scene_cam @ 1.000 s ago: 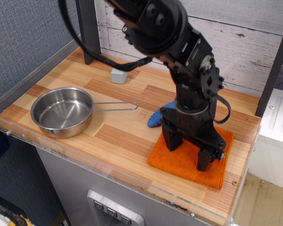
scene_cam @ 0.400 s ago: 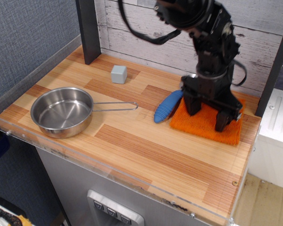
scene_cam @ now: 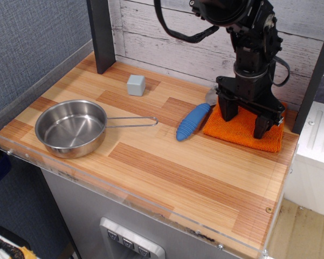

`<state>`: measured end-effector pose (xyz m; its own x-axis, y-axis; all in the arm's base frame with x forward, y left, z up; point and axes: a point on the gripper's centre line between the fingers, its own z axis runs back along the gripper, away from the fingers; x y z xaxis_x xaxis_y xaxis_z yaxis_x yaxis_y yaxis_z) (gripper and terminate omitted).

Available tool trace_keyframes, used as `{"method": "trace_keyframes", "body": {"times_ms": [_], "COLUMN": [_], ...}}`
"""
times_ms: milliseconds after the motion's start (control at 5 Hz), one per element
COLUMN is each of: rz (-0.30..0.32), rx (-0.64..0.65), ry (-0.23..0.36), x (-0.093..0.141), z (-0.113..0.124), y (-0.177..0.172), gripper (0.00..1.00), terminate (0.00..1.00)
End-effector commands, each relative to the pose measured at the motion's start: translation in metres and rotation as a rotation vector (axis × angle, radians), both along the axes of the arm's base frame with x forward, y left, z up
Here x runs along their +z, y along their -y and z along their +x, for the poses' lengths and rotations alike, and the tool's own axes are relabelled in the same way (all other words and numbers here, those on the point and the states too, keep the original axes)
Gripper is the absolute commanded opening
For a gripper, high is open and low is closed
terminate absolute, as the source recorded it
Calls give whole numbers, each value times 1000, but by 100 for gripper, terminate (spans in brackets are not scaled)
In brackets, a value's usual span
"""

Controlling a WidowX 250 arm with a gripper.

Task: Move orange towel to back right next to blue spoon,

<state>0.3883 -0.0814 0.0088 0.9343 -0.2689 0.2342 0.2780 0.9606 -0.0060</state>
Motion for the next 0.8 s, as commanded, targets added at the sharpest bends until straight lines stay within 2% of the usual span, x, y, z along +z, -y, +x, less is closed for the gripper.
{"method": "trace_keyframes", "body": {"times_ms": [0,400,600], "rz": [-16,-46,-78], "rx": [-2,-24,10], "ry": [-2,44,64], "x": [11,47,77], "z": [-6,-2,8], "y": [5,7,10], "gripper": [100,100,100], "terminate": [0,0,0]}}
